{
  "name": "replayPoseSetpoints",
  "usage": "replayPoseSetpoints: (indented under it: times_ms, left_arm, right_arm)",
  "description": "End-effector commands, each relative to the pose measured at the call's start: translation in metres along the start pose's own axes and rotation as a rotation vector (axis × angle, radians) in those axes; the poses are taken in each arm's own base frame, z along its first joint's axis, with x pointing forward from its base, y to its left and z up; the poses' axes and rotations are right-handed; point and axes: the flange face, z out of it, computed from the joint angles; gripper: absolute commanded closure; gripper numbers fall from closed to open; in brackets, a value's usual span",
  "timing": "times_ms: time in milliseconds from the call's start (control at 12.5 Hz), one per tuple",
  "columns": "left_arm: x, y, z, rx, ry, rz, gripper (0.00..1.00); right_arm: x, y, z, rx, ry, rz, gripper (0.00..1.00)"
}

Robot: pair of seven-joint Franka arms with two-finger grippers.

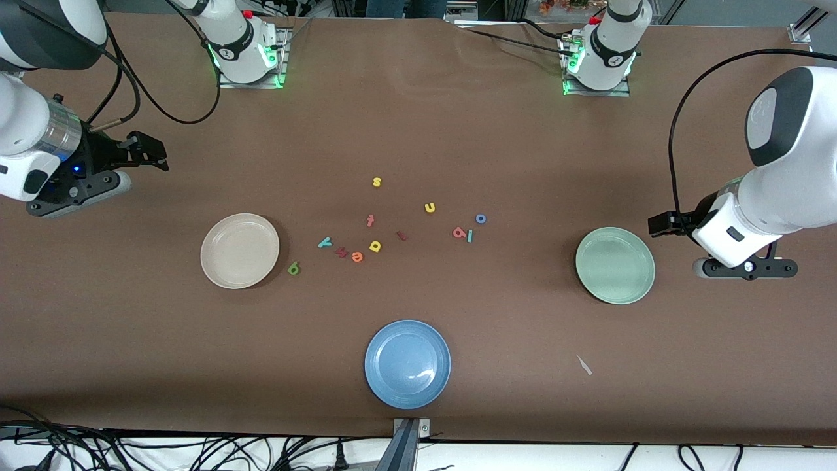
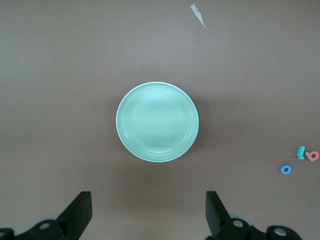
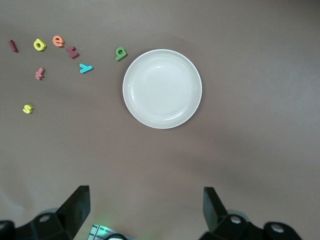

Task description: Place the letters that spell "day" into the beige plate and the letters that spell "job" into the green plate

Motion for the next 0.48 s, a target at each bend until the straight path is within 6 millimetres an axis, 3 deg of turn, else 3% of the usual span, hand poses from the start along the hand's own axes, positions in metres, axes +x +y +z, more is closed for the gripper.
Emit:
replayPoseSetpoints:
  times_ms: [0, 398]
  left_arm:
    - [-0.0032, -0.0017, -0.0038, 0.003, 0.011, 0.006, 0.0]
    - [-0.0029, -0.0026, -0.0027, 0.003, 0.008, 0.004, 0.0]
  right_arm:
    - [0.0009, 0.003, -0.0061, 0.007, 0.005, 0.017, 0.0]
    - [0.0035, 0.0021, -0.003, 0.006, 0.001, 0.015, 0.0]
